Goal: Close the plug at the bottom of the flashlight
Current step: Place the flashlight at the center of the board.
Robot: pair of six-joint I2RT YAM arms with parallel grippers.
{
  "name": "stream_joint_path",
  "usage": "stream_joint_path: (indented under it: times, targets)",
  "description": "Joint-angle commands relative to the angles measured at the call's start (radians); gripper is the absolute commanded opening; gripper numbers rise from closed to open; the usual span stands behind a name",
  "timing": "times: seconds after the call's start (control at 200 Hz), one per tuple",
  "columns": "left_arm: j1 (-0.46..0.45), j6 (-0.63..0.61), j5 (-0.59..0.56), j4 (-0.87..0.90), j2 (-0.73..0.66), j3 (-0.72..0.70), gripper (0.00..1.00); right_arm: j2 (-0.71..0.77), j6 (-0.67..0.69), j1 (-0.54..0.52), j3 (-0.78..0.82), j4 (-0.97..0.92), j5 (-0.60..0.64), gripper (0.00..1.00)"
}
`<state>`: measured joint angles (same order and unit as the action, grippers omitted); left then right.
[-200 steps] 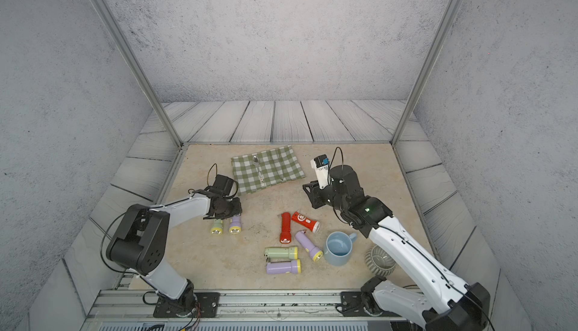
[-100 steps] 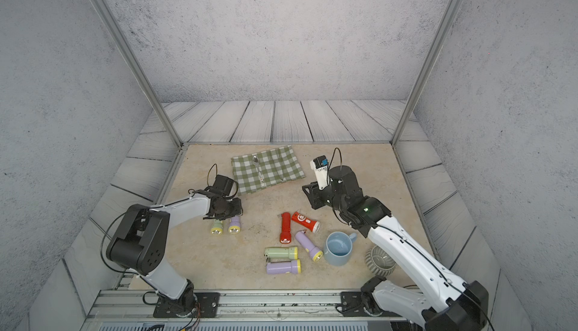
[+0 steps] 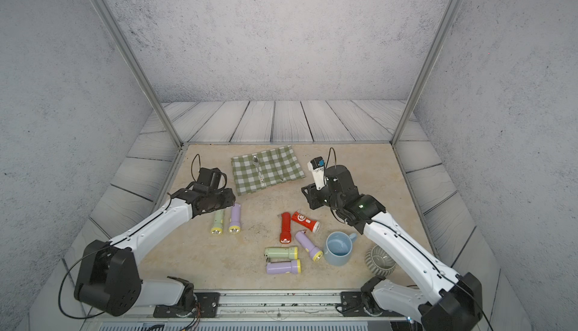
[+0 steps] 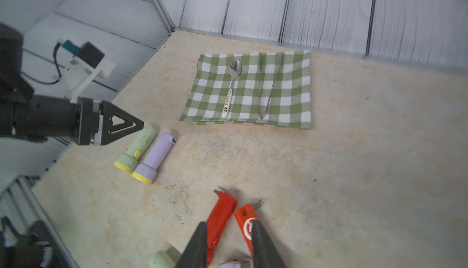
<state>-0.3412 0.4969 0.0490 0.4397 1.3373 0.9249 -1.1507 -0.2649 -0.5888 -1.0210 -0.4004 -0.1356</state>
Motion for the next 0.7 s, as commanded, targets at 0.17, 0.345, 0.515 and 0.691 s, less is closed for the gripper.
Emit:
stream_joint_path:
  times: [0.17,0.345,0.515,0.691]
  targets:
    - [-0.211,0.083,0.144,-0.104,0.069,0.023,0.47,-0.106,-0.059,0.000,0.056,-0.106,0.044,0.09]
    - [-0.308,0.100,0.148,-0.133,0.197,0.074,0.47,-0.072,-0.067,-0.001,0.093,-0.093,0.089,0.13]
    - [-0.396,0.117,0.146,-0.154,0.318,0.154,0.47,-0.068,-0.056,0.000,0.093,-0.117,0.121,0.33]
    - [-0.441,0.122,0.152,-0.150,0.393,0.208,0.47,-0.055,-0.051,0.001,0.105,-0.116,0.137,0.49]
